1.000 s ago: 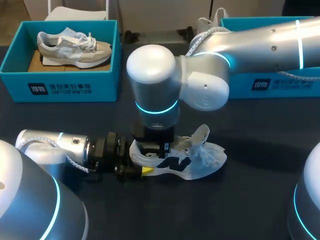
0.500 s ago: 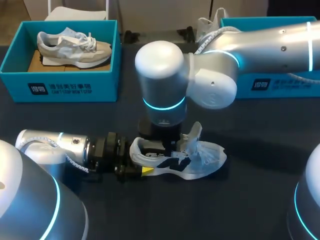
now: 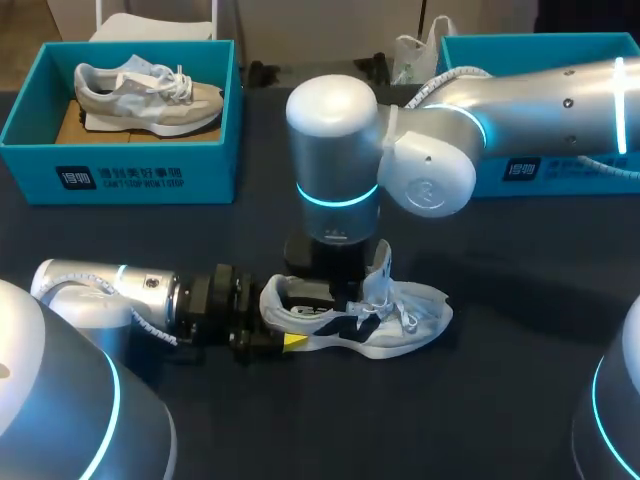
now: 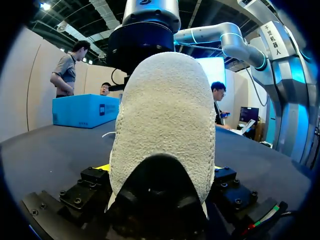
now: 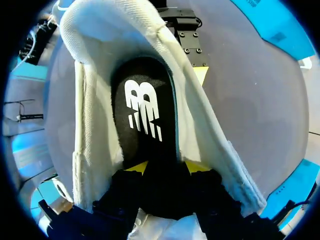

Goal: Take the shoe out of the shoebox, open the shoe tongue, remove and reinsert the insole, then place the shoe into the shoebox

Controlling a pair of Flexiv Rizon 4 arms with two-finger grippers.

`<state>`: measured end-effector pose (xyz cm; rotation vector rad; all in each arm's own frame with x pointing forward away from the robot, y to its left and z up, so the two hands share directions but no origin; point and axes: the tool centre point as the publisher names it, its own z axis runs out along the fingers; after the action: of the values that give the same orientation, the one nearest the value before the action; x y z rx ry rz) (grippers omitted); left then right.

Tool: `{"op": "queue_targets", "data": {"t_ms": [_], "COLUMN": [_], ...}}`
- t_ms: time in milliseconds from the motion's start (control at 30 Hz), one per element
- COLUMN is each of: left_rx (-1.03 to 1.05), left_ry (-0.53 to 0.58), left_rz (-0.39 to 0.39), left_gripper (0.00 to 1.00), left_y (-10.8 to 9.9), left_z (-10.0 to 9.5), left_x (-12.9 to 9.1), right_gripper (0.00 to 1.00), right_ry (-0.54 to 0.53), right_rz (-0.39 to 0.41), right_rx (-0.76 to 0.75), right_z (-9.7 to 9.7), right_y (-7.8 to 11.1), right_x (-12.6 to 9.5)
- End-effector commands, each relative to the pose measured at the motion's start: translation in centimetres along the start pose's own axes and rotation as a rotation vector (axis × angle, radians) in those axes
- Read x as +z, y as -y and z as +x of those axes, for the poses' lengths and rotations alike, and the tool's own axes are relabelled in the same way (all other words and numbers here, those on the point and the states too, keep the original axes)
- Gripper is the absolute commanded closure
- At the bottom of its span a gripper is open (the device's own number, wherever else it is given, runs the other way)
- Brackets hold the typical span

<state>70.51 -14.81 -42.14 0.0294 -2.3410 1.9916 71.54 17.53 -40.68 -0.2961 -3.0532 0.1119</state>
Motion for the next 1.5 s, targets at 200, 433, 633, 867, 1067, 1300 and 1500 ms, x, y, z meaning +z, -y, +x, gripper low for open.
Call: {"op": "queue_targets", "data": {"t_ms": [200, 433, 633, 867, 1067, 1300, 1500], "left_rx": [0.001, 0.001, 0.001, 0.001, 0.001, 0.001, 0.001], "left_ry": [0.002, 0.002, 0.002, 0.002, 0.002, 0.002, 0.002], "left_rz": [-0.001, -0.001, -0.001, -0.001, -0.001, -0.001, -0.001], "left_gripper": [1.0, 1.0, 1.0, 1.0, 1.0, 1.0, 1.0], "left_y": [0.0, 0.0, 0.0, 0.0, 0.0, 0.0, 0.0], "left_z": [0.1, 0.1, 0.1, 0.1, 0.1, 0.1, 0.1], "left_x": [0.0, 0.0, 0.0, 0.0, 0.0, 0.0, 0.0], "right_gripper": [0.65, 0.65, 0.64, 0.63, 0.85, 1.0, 1.0], "right_ry": [-0.142, -0.155, -0.17, -0.166, -0.255, -0.26, -0.214], "right_rz": [0.015, 0.014, 0.012, 0.003, -0.006, -0.008, -0.025], "right_rx": [-0.005, -0.012, -0.011, -0.01, -0.02, -0.011, 0.009], "right_z": [0.3, 1.7, 2.3, 2.7, 2.4, 3.7, 4.9], "right_y": [-0.3, -0.6, -0.9, -1.1, -1.7, -1.4, -0.7], "right_x": [1.7, 1.5, 1.8, 1.7, 3.9, 3.3, 1.6]}}
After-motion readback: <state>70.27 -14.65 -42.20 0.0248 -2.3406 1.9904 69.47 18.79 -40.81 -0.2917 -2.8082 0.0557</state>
